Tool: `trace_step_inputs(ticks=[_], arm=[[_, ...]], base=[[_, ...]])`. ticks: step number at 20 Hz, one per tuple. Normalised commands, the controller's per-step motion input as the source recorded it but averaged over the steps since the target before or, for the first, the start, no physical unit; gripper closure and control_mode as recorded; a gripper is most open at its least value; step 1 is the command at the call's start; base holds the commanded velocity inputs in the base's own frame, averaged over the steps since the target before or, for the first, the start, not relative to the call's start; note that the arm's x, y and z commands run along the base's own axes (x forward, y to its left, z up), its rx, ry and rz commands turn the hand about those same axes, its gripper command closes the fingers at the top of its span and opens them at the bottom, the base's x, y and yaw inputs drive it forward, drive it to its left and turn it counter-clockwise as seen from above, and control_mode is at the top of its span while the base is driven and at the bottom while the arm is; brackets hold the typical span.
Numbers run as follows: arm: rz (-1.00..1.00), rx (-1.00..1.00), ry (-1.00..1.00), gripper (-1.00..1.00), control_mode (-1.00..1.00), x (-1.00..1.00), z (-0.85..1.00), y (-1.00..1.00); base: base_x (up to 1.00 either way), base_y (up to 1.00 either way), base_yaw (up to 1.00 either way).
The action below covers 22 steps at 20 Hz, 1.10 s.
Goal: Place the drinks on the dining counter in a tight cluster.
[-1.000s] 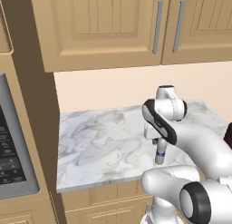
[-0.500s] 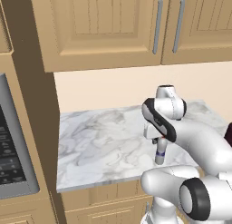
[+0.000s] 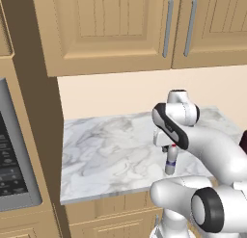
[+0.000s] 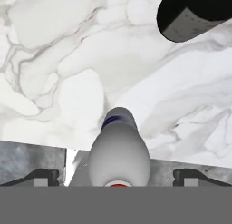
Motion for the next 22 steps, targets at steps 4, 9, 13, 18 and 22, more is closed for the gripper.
trace_step_inputs(ticks=[4,9,13,18,22], arm=[[0.00,0.01,0.00,1.00,-1.00,0.00,-0.05,0.00],[0.00,0.06,0.00,1.00,-1.00,0.00,-0.27,0.00],[0.00,0.06,0.00,1.00,-1.00,0.00,-0.21,0.00],[0.00,0.01,0.00,1.00,-1.00,-0.17,0.02,-0.01],[0.00,0.00,0.00,1.00,-1.00,-0.62,0.28,-0.04]], base=[[0.00,0.00,0.00],[0.00,0.00,0.00],[0.00,0.00,0.00],[0.00,0.00,0.00],[0.00,0.00,0.00]])
